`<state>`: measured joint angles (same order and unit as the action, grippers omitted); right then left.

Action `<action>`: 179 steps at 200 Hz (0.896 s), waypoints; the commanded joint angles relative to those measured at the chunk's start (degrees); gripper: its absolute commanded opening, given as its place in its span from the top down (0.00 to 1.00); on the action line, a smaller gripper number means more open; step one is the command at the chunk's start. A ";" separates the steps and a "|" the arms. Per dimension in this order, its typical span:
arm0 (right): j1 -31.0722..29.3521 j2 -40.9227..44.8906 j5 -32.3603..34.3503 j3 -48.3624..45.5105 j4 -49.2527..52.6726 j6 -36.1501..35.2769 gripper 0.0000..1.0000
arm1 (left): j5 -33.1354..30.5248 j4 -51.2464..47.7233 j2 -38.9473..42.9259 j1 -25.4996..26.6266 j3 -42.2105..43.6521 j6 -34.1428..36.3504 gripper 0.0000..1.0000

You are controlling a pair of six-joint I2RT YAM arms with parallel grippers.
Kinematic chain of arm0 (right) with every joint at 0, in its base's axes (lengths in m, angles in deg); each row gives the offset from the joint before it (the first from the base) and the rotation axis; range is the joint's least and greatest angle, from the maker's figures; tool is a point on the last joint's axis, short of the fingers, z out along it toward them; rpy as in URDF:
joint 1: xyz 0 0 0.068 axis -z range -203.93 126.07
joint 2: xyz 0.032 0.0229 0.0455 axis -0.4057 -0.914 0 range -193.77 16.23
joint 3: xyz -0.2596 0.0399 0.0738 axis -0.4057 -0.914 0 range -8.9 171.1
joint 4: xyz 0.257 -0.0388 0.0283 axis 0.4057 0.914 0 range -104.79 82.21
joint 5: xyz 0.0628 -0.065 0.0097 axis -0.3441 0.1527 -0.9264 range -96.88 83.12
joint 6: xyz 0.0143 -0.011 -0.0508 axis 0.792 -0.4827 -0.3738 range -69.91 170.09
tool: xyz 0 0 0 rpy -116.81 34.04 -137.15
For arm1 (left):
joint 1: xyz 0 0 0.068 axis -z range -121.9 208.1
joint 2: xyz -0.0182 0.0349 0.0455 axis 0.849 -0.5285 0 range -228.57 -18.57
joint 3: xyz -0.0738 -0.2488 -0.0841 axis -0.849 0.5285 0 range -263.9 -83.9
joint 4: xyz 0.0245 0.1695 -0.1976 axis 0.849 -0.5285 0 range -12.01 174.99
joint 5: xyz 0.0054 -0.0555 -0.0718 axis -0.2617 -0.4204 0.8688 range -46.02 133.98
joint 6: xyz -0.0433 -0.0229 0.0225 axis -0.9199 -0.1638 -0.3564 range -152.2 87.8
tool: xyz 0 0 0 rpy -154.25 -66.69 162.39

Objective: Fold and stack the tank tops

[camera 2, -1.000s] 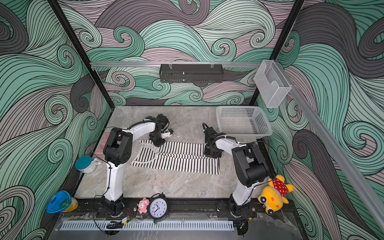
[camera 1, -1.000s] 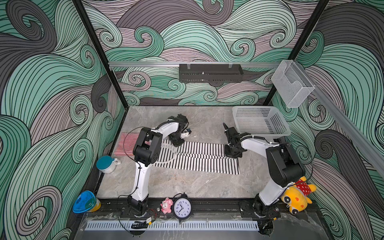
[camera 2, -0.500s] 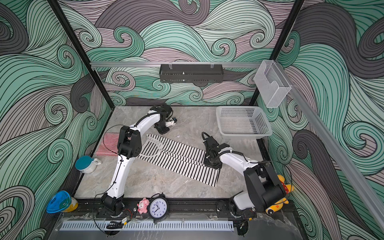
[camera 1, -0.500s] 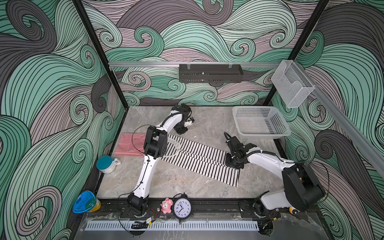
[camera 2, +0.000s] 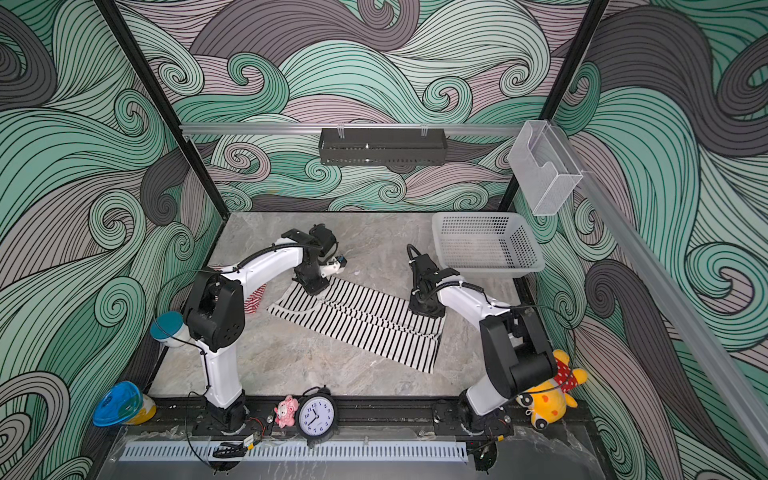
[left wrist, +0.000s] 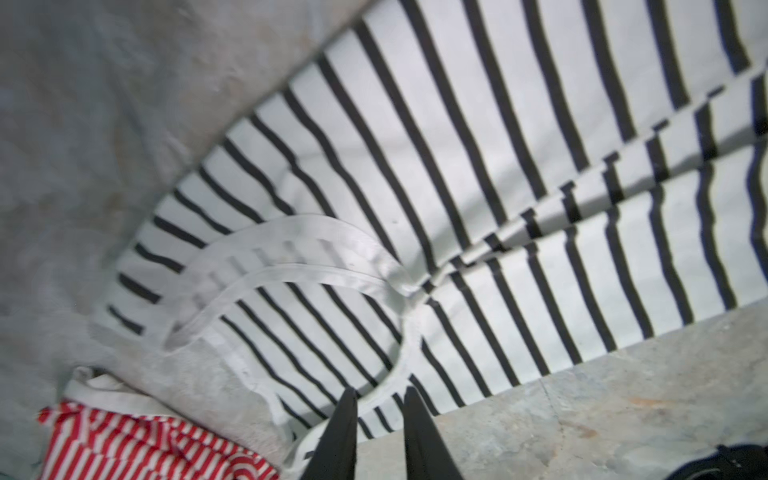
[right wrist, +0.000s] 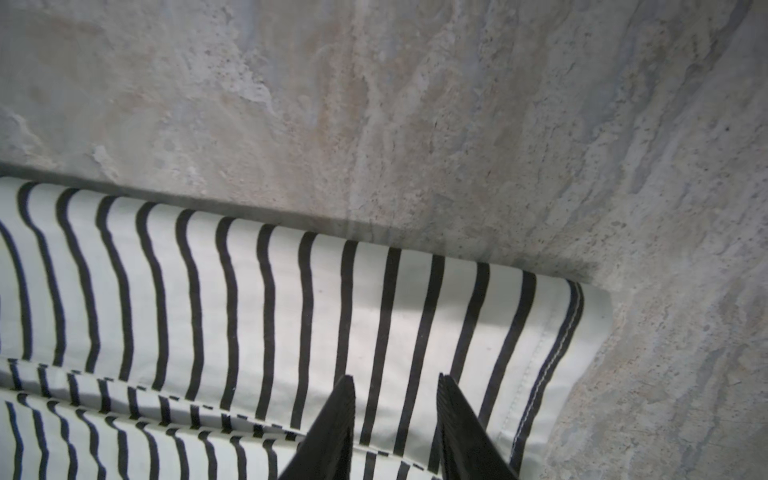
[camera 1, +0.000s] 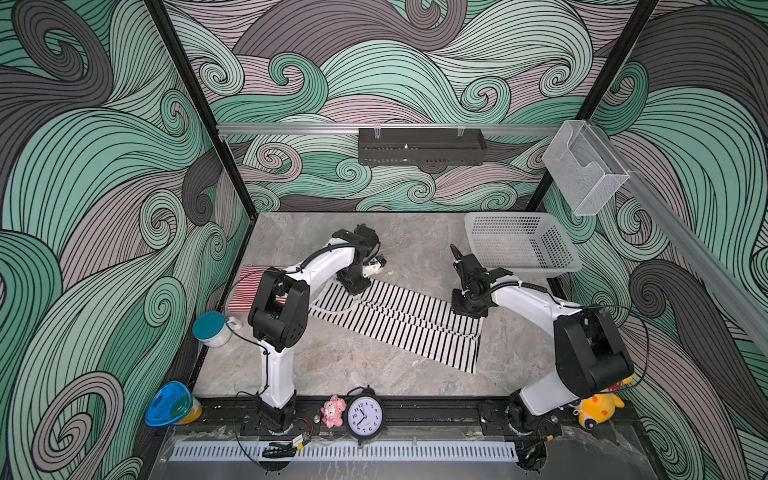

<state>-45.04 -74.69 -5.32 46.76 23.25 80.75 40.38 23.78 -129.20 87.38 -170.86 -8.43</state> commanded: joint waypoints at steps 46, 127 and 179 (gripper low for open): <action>2.89 -3.81 1.69 1.59 1.42 -2.04 0.66 | 3.56 4.16 2.14 1.66 10.62 -3.66 0.76; 3.00 -3.42 -0.09 -3.57 -0.15 1.06 0.66 | -6.57 5.24 -5.76 0.84 6.10 -1.20 0.76; 2.35 -1.74 -1.02 -6.55 -0.66 2.80 0.66 | -7.74 4.01 -10.47 -1.64 -1.45 1.72 0.76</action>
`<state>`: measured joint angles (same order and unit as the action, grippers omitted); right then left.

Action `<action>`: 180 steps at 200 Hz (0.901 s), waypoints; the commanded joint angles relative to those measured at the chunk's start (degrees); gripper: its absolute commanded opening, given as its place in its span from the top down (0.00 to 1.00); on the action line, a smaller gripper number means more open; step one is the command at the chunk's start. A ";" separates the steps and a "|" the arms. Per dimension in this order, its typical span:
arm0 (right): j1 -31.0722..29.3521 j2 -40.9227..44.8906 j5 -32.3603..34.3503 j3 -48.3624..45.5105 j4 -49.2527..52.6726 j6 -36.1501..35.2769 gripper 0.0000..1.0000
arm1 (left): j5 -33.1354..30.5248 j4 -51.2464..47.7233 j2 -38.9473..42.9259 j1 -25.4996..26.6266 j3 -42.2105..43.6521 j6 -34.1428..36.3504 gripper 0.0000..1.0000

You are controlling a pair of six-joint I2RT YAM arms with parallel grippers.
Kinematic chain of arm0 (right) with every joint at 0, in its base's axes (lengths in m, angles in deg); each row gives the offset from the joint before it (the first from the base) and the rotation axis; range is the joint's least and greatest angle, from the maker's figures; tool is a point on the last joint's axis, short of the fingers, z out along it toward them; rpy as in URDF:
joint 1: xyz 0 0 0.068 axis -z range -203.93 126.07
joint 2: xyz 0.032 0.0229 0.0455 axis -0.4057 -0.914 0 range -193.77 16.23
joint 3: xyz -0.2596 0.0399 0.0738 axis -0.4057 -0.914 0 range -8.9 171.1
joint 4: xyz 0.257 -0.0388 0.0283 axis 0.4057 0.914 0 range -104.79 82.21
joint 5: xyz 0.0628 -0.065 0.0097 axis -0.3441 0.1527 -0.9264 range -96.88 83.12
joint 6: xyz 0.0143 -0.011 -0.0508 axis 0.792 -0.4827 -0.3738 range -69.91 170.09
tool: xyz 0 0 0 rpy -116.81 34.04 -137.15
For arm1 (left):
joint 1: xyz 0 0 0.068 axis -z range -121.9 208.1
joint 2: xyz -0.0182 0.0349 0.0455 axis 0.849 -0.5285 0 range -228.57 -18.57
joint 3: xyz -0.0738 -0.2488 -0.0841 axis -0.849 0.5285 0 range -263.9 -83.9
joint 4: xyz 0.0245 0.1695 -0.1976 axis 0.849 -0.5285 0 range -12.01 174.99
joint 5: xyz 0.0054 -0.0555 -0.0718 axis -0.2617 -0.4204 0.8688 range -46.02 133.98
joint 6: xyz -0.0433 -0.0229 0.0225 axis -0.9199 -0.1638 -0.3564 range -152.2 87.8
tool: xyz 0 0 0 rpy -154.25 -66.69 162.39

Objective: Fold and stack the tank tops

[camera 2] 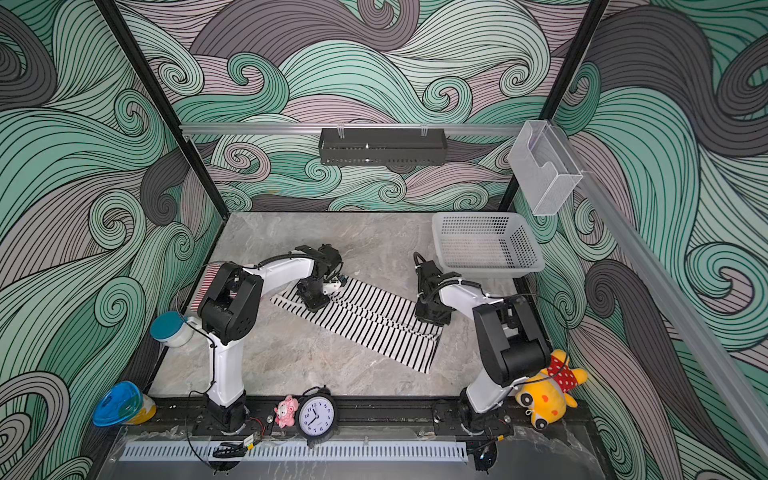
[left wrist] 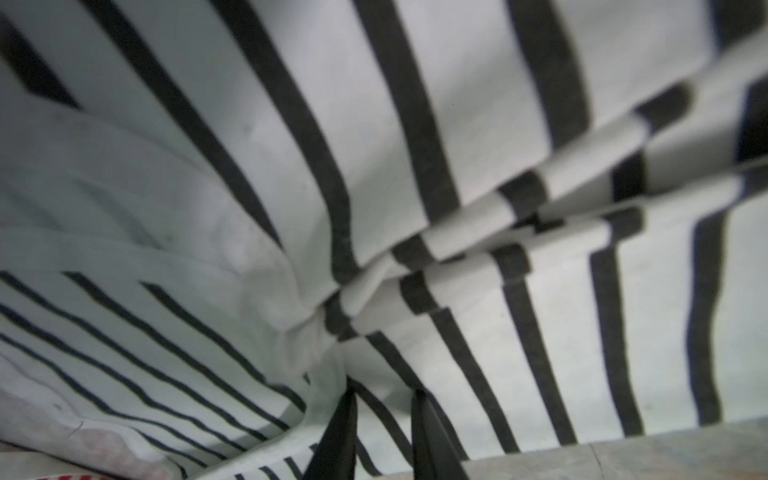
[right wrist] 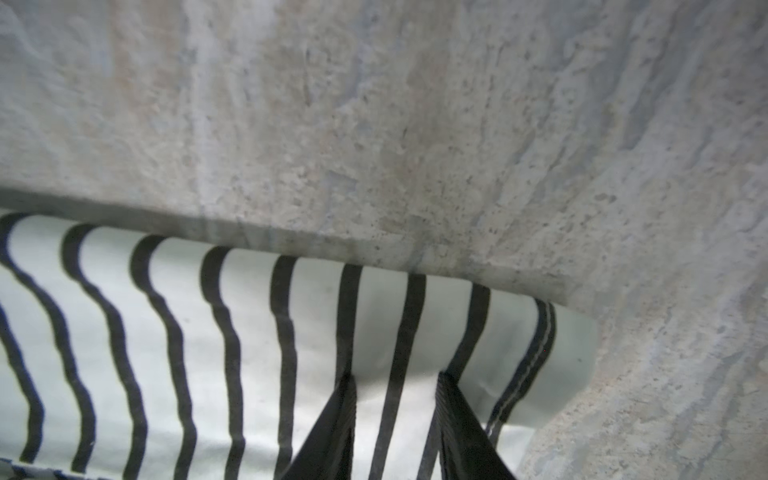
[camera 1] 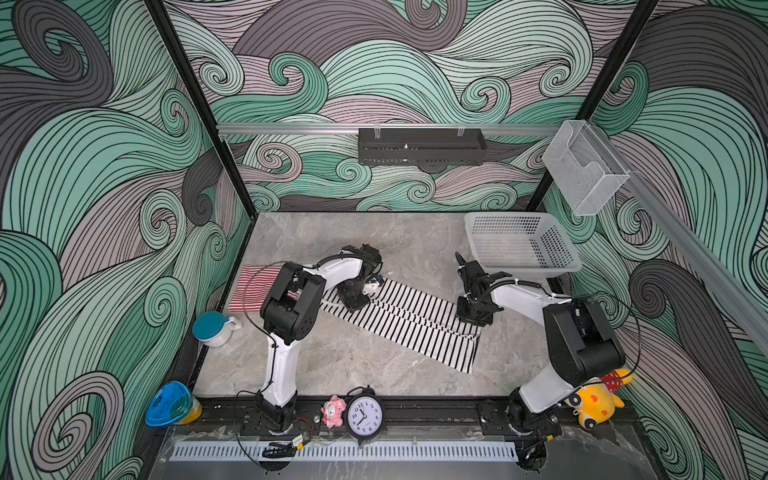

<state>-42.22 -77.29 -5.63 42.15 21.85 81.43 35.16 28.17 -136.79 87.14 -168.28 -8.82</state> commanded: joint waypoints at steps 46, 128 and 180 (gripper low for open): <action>-4.34 1.41 -1.32 -3.76 0.25 5.59 0.67 | -4.60 -2.39 -13.14 -4.89 -19.91 4.35 0.76; -16.87 1.96 -2.03 -4.99 0.50 13.88 0.67 | -11.28 -3.57 -29.60 -7.26 -50.44 6.21 0.76; -27.08 3.17 -0.64 -0.88 3.17 19.68 0.67 | -11.86 -3.58 -27.12 -7.36 -53.30 2.90 0.76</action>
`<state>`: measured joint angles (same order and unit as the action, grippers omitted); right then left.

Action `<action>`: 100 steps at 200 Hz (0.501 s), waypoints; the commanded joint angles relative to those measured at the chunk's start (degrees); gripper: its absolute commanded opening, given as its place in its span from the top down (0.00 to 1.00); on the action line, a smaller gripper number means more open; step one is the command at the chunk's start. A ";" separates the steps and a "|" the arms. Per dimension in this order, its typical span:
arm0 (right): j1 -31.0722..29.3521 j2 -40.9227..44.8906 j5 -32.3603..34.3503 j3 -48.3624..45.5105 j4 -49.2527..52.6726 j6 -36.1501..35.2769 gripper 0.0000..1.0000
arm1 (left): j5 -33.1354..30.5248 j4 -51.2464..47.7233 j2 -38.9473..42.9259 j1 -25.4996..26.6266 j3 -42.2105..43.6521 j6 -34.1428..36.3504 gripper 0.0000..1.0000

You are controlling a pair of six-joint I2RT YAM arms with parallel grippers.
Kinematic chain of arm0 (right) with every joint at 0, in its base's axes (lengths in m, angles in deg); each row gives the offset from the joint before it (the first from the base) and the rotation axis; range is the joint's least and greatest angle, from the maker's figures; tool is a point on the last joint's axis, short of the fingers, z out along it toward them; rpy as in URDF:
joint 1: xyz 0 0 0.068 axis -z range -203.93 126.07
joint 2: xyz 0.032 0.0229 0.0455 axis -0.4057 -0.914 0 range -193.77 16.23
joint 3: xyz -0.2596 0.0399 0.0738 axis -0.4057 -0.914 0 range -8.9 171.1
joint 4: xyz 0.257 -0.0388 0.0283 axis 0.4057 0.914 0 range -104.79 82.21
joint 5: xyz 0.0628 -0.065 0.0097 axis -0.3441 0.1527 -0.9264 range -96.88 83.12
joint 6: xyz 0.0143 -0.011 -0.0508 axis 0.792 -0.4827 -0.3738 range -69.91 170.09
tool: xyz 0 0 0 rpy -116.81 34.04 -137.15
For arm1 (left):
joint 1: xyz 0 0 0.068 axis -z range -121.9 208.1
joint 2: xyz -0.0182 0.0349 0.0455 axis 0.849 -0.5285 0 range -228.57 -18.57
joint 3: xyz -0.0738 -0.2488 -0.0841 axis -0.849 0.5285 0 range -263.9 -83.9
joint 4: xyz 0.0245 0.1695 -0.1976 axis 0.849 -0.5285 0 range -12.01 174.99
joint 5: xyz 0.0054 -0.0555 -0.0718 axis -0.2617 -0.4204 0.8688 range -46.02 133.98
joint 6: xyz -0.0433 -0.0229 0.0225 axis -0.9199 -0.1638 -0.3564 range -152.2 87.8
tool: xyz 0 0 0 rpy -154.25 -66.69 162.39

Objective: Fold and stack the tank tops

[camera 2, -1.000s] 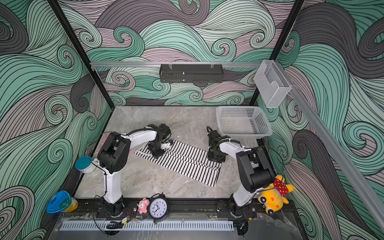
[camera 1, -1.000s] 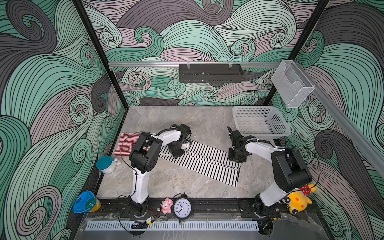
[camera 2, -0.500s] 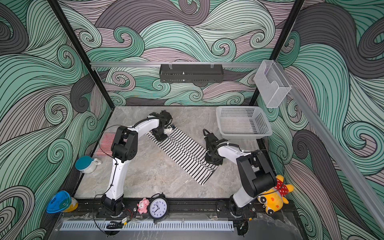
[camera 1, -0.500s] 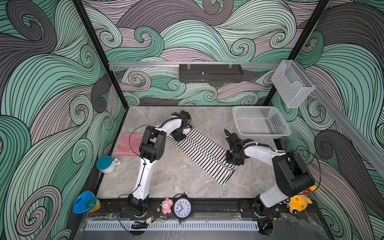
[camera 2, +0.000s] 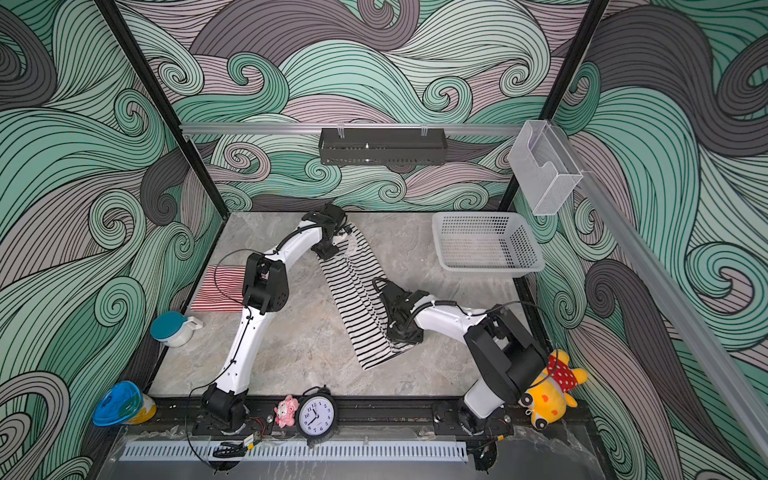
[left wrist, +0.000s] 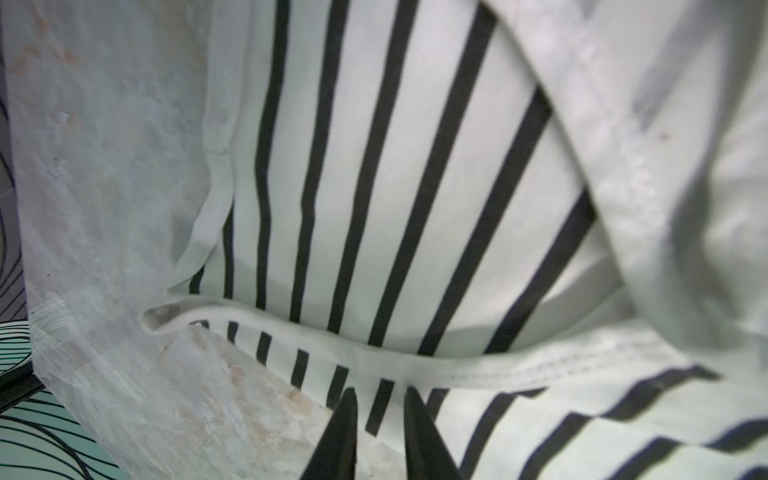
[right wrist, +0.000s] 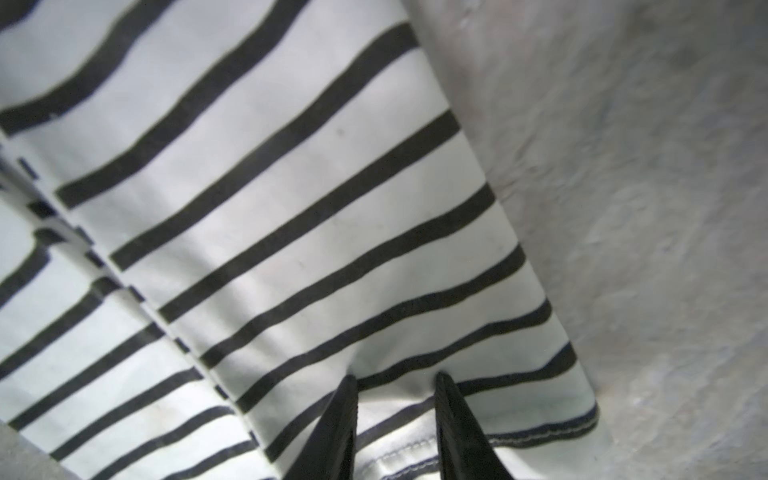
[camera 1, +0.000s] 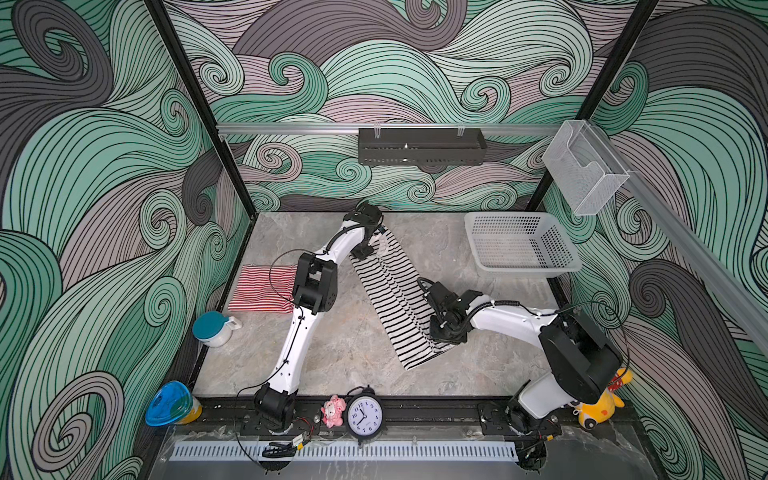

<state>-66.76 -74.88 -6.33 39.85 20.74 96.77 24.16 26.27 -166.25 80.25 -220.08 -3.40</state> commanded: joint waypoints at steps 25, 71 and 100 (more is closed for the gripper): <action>-2.52 7.52 1.97 0.64 2.97 4.54 0.64 | 3.17 0.94 11.75 -0.47 8.81 -6.50 0.76; 1.33 7.81 2.05 1.00 4.39 0.11 0.63 | 12.38 6.17 26.73 3.12 32.01 -8.62 0.76; 3.17 5.50 1.71 0.40 3.13 -2.67 0.63 | 15.44 7.57 29.73 5.95 40.54 -9.87 0.76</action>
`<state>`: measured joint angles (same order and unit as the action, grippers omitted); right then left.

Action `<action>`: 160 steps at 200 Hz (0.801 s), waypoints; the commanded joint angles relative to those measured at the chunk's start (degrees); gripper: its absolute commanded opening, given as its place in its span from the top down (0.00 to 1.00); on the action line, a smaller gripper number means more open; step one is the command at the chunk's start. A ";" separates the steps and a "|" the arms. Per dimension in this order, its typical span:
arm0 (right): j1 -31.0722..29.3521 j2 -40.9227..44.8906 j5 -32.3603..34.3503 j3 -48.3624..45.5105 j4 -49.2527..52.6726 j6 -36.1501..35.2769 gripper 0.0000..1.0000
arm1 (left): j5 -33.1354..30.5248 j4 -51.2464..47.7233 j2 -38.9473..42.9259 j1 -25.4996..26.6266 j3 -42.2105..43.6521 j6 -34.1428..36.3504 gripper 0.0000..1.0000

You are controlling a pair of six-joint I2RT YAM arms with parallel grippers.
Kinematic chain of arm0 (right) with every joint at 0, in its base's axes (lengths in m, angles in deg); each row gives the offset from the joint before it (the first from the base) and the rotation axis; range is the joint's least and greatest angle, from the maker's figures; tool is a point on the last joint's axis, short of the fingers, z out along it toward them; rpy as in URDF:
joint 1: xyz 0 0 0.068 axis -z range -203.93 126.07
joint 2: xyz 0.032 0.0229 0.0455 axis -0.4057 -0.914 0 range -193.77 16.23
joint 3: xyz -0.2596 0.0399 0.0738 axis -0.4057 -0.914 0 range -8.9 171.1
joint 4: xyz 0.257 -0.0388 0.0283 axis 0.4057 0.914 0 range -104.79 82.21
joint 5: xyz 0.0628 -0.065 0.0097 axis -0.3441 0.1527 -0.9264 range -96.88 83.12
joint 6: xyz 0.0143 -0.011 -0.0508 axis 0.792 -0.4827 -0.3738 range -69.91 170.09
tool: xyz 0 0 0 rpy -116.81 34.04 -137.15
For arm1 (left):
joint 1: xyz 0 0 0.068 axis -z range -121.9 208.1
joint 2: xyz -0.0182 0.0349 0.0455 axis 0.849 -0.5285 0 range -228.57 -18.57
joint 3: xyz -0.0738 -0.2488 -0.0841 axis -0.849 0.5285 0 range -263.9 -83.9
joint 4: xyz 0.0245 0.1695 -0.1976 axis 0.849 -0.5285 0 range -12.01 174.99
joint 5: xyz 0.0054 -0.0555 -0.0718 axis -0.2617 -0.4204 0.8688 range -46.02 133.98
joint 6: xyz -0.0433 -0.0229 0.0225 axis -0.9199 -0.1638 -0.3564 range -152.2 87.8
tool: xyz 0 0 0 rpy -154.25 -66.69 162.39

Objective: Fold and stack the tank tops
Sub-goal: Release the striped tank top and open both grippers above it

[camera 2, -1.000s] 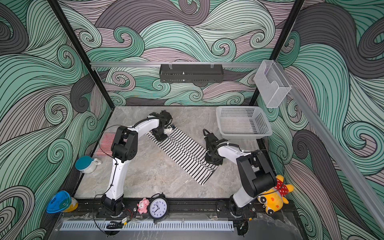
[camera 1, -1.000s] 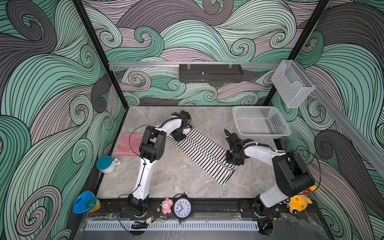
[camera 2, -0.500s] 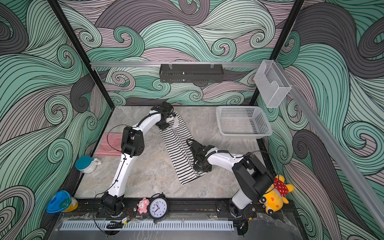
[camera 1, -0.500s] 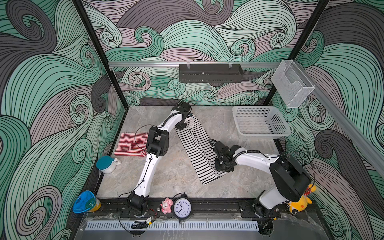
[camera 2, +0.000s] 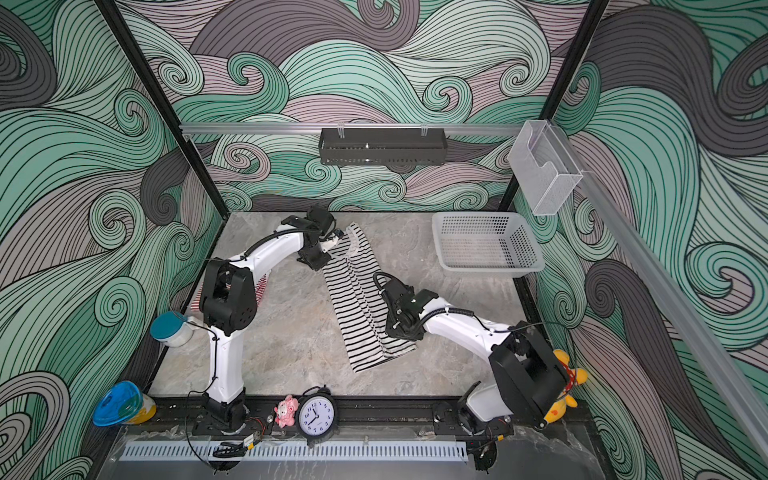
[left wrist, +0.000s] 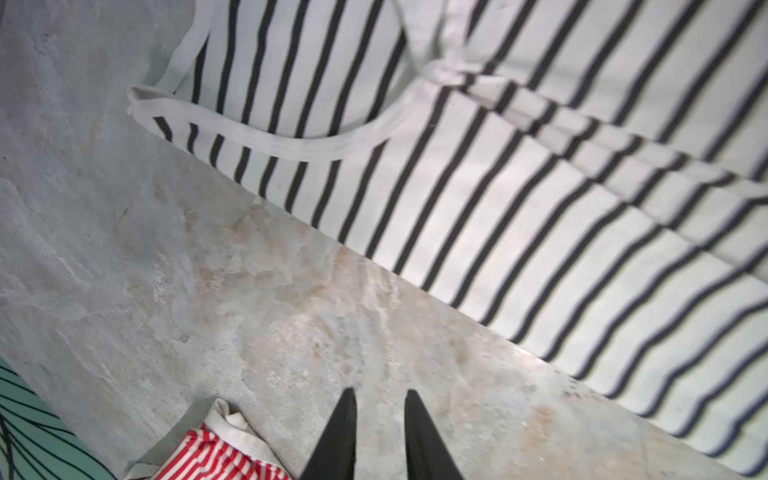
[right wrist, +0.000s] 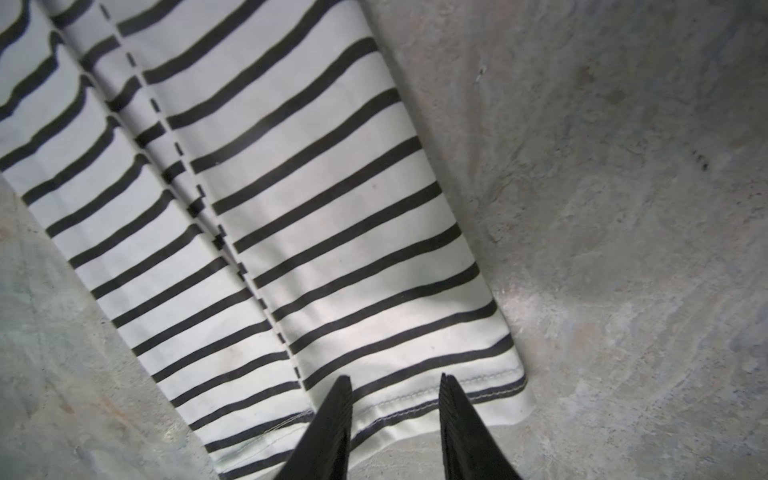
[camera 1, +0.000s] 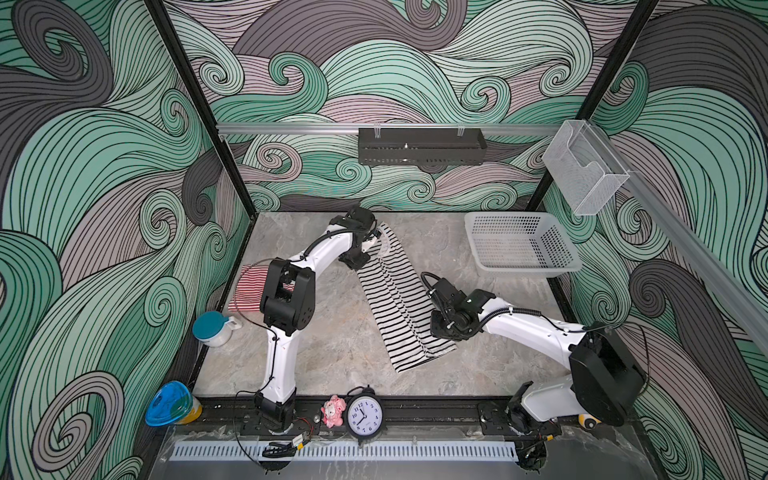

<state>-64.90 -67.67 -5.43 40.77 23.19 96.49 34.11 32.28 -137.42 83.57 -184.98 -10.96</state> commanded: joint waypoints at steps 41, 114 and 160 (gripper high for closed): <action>2.04 -4.26 -1.49 -2.87 -3.52 -2.09 0.64 | 9.58 1.43 0.55 4.57 9.33 -3.13 0.76; -0.47 -5.60 -2.79 -6.52 -7.10 1.48 0.65 | 6.35 1.36 -4.25 4.61 9.31 -1.92 0.77; -4.72 -6.83 -2.33 -6.08 -7.30 4.97 0.66 | -2.24 4.97 -7.74 2.99 8.31 0.54 0.77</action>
<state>-67.33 -71.98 -6.81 36.07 15.41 97.67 39.24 34.38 -141.09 88.14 -175.27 -12.03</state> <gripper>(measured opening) 0.342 0.235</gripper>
